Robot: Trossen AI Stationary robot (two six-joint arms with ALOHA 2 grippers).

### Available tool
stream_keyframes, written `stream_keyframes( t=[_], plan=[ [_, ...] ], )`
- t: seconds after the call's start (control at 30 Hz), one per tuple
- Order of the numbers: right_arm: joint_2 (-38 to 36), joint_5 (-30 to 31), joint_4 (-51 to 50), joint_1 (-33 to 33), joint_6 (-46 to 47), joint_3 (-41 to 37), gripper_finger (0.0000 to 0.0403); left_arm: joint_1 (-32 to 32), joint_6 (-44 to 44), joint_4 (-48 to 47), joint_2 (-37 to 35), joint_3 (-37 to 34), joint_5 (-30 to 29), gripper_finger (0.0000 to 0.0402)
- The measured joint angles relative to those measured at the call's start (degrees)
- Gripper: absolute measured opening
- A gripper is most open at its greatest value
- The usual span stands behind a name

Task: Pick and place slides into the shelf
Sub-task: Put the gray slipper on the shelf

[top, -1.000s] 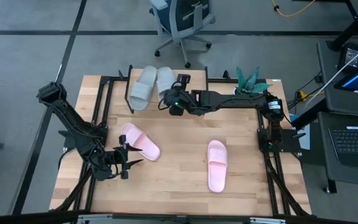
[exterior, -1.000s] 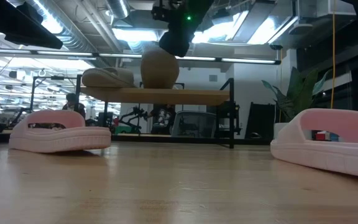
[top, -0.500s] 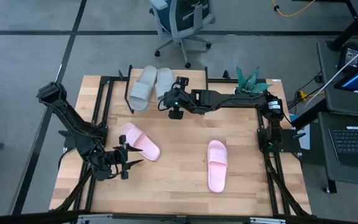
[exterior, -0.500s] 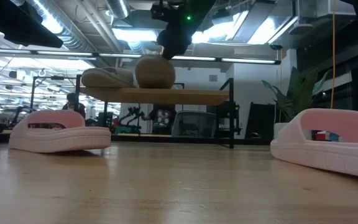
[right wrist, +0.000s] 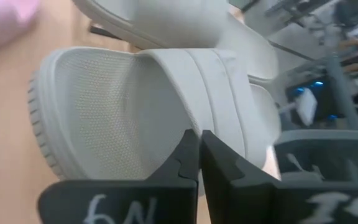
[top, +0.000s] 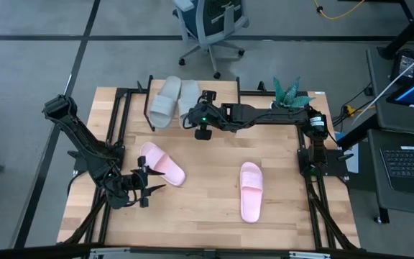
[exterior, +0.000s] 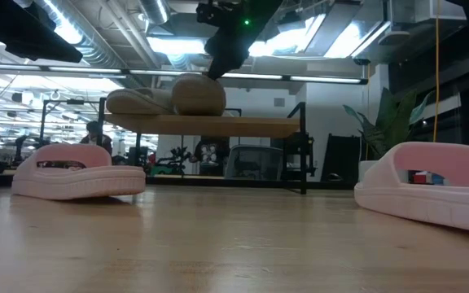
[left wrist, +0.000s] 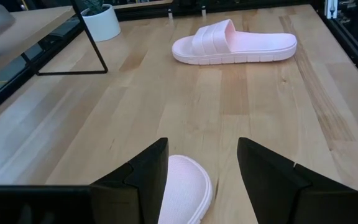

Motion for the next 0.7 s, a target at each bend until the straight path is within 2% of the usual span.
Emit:
stream_keyframes(
  t=[0.37,0.53,0.7],
  plan=[
    [0.0,-6.2,-0.44,-0.43,3.87,0.0,0.0006,-0.01,-0.02,0.02,0.0,0.0,0.0,0.0185],
    [0.0,-6.91,-0.72,-0.65,5.93,0.0,0.0006,0.0,-0.03,0.42,0.0,0.0,0.0,0.0185],
    [0.0,-12.8,-0.81,-1.37,7.64,0.0,0.0006,0.0,-0.04,0.42,0.0,0.0,0.0,0.0185]
  ],
)
